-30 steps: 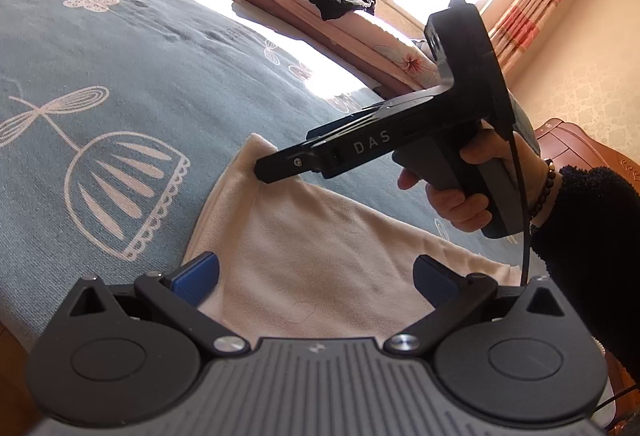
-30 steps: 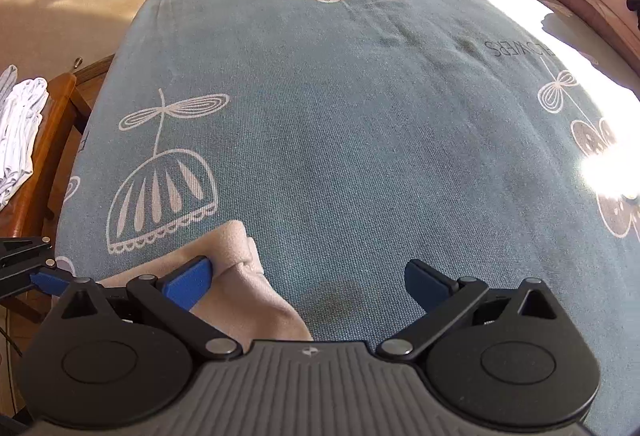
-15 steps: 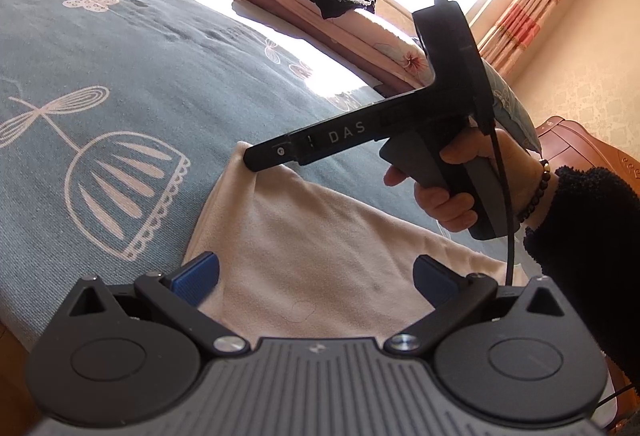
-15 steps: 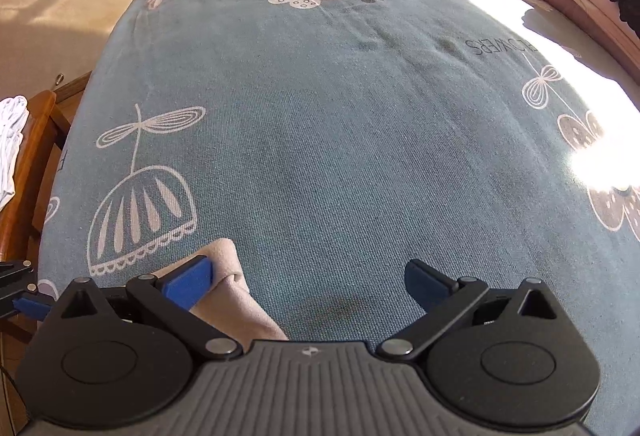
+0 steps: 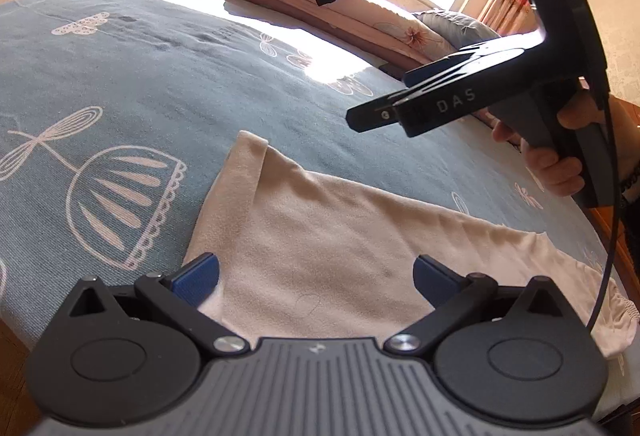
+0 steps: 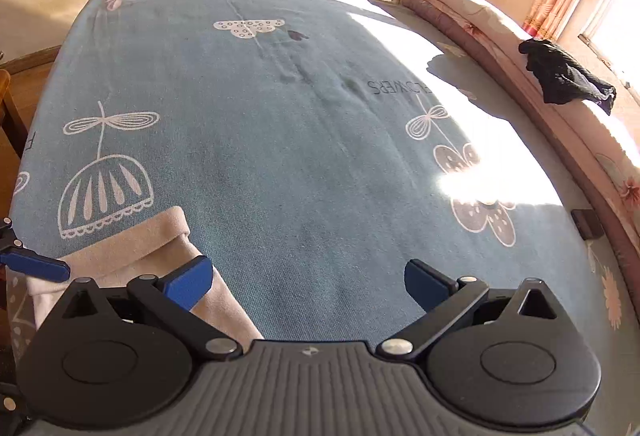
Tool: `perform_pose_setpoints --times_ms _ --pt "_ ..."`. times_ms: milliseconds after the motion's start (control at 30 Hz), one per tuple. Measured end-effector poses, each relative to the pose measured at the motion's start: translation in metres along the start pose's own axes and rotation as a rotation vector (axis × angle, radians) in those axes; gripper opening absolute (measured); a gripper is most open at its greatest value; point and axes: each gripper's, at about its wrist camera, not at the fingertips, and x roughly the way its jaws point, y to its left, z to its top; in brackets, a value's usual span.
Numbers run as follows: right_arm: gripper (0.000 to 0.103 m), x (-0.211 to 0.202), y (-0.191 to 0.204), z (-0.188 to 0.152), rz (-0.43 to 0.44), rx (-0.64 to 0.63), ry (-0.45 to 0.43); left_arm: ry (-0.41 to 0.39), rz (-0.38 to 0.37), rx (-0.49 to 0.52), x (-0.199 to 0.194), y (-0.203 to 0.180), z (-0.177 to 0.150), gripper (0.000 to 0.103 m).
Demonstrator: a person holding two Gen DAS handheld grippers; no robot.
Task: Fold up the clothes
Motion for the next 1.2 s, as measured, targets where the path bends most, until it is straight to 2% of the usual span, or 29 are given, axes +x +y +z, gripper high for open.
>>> perform_pose_setpoints --times_ms 67,133,267,333,400,533,633,700,833,933,1067,1133,1200 --pt "0.103 -0.027 -0.013 -0.015 -0.056 0.032 0.0 0.008 0.003 0.006 -0.006 -0.012 0.006 0.102" --pt "0.103 -0.053 -0.027 -0.035 -0.1 0.075 0.005 -0.027 -0.034 0.025 -0.018 -0.031 0.012 0.102" --pt "0.103 -0.112 -0.071 -0.11 -0.145 0.249 0.03 -0.058 -0.126 0.122 -0.03 -0.08 0.023 0.102" --pt "0.103 -0.136 -0.09 -0.154 -0.164 0.362 0.048 -0.037 -0.146 0.178 -0.023 -0.106 0.023 0.102" --pt "0.103 -0.155 -0.105 -0.205 -0.189 0.484 0.069 0.019 -0.16 0.21 -0.002 -0.13 0.015 0.102" --pt "0.103 -0.174 -0.113 -0.299 -0.225 0.725 0.113 0.128 -0.19 0.268 0.041 -0.175 -0.011 0.102" --pt "0.103 -0.183 -0.104 -0.35 -0.206 0.875 0.087 0.169 -0.272 0.299 0.055 -0.199 -0.034 0.102" --pt "0.103 -0.188 -0.095 -0.377 -0.194 0.965 0.034 0.174 -0.318 0.322 0.06 -0.213 -0.044 0.103" --pt "0.103 -0.186 -0.081 -0.405 -0.157 1.075 -0.085 0.213 -0.331 0.312 0.073 -0.22 -0.053 0.102" --pt "0.103 -0.172 -0.072 -0.411 -0.155 1.065 -0.078 0.285 -0.321 0.262 0.083 -0.209 -0.061 0.102" --pt "0.103 -0.163 -0.058 -0.41 -0.196 0.98 -0.07 0.273 -0.345 0.261 0.07 -0.199 -0.068 0.102" --pt "0.103 -0.161 -0.053 -0.411 -0.211 0.954 -0.07 0.274 -0.338 0.256 0.067 -0.201 -0.061 0.102" --pt "0.103 -0.16 -0.05 -0.413 -0.223 0.944 -0.078 0.238 -0.333 0.273 0.068 -0.209 -0.05 0.102"
